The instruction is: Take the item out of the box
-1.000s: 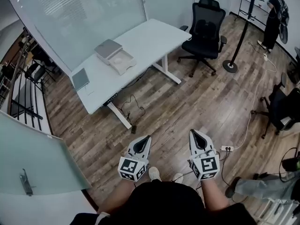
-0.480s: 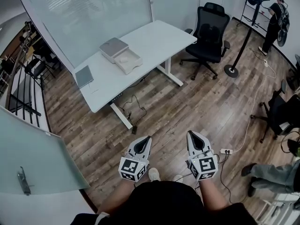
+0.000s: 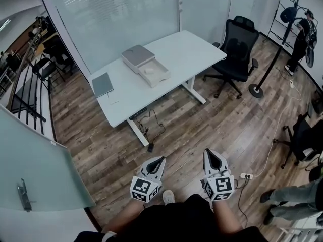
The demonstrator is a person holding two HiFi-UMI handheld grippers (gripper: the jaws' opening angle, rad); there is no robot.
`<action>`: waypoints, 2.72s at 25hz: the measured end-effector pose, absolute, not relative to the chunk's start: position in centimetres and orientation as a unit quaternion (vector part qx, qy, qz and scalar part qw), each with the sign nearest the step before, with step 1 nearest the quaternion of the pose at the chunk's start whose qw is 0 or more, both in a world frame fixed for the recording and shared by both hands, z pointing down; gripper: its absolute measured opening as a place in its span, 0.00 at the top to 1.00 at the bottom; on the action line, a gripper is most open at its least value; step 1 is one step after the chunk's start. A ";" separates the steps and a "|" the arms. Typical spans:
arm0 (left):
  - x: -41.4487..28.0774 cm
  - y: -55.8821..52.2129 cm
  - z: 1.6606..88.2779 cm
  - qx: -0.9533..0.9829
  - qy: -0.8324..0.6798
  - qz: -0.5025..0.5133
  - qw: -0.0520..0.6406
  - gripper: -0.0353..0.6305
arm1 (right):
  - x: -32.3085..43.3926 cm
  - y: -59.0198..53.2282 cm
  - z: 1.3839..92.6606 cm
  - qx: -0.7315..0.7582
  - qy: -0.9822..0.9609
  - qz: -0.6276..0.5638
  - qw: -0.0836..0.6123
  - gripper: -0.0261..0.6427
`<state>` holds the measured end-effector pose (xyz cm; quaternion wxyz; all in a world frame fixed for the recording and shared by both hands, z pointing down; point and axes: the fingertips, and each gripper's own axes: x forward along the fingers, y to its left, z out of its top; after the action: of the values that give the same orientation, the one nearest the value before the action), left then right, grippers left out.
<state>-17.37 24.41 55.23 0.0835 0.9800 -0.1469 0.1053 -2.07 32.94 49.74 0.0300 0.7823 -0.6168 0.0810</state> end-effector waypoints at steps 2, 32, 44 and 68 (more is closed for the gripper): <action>-18.1 23.1 55.0 0.979 -0.156 0.099 0.084 0.93 | -2.5 31.9 49.1 0.779 -0.622 0.072 0.030 0.95; -8.7 9.2 52.3 0.972 -0.211 0.094 0.036 0.93 | 7.2 14.9 48.0 0.739 -0.672 0.047 0.010 0.95; -2.3 3.8 52.0 0.968 -0.232 0.088 0.046 0.93 | 13.8 9.5 48.9 0.717 -0.694 0.059 0.011 0.95; -0.9 -7.8 53.2 0.945 -0.310 0.087 0.060 0.93 | 13.7 -5.1 52.5 0.620 -0.779 0.081 0.047 0.95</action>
<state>-0.89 -7.79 53.23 0.0605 0.9447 -0.3102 0.0874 13.69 -5.06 52.48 0.0472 0.6203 -0.7788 0.0812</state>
